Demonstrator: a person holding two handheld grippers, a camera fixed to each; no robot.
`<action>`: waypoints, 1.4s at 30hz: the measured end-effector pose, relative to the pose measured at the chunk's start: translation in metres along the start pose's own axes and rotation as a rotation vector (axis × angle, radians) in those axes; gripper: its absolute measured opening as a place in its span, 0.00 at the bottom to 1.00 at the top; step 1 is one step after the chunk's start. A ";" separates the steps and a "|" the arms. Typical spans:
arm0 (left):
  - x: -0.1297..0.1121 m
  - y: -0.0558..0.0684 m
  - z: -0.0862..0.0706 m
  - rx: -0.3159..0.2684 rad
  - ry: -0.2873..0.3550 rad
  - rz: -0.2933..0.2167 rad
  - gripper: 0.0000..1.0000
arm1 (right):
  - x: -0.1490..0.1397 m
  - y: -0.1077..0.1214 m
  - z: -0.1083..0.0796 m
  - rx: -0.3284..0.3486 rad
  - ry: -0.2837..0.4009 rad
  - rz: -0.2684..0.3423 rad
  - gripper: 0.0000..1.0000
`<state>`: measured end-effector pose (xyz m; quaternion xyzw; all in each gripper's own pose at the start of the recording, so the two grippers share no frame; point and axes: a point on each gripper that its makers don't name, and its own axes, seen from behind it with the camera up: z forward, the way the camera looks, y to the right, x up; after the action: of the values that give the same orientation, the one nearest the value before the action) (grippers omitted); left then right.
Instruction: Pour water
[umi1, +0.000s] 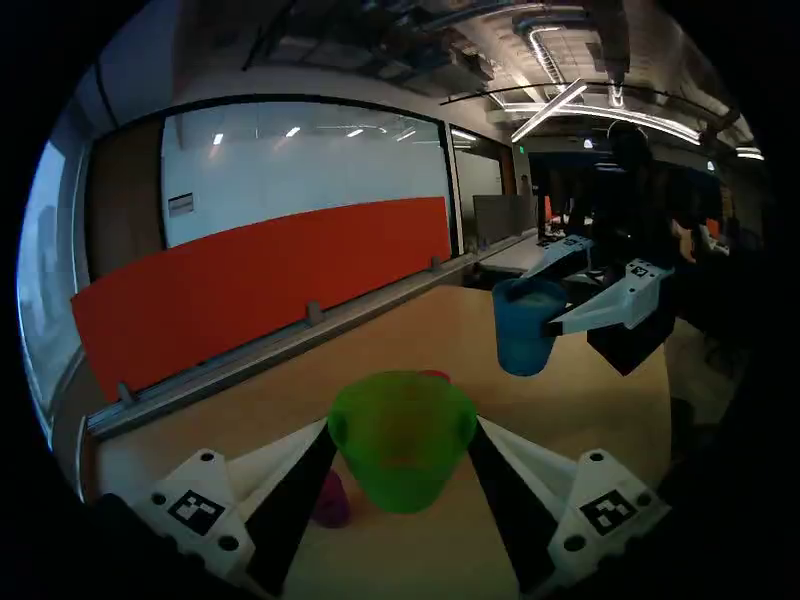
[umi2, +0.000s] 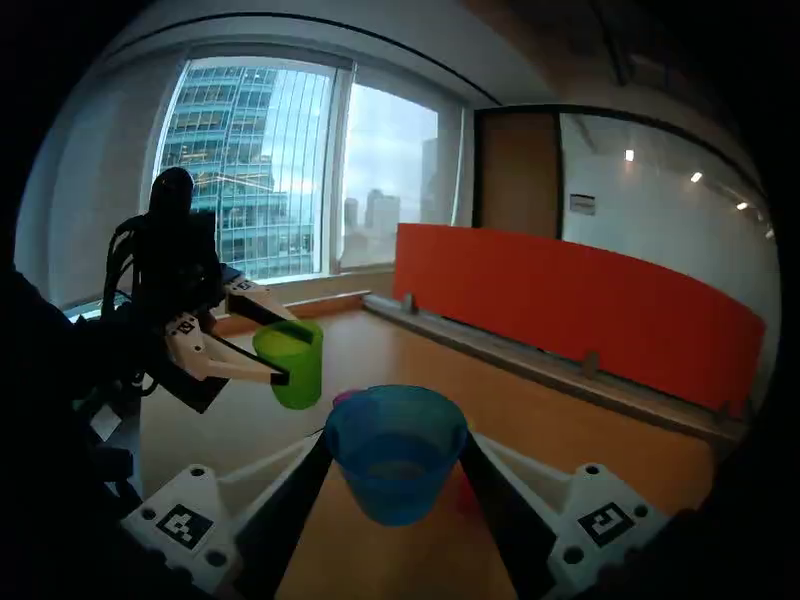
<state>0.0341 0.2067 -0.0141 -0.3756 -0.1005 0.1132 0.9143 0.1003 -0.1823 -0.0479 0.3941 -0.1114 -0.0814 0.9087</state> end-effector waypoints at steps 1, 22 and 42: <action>0.003 0.000 -0.001 0.001 0.008 -0.001 0.88 | 0.002 0.001 0.000 -0.002 0.006 0.000 0.91; 0.040 0.000 -0.005 -0.012 0.144 -0.066 0.88 | 0.034 0.017 -0.002 -0.032 0.092 0.016 0.91; 0.044 0.005 0.000 -0.044 0.176 -0.074 0.88 | 0.049 0.020 -0.002 -0.023 0.092 -0.035 0.92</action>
<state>0.0752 0.2223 -0.0131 -0.3999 -0.0361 0.0440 0.9148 0.1490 -0.1793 -0.0275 0.3886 -0.0617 -0.0805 0.9158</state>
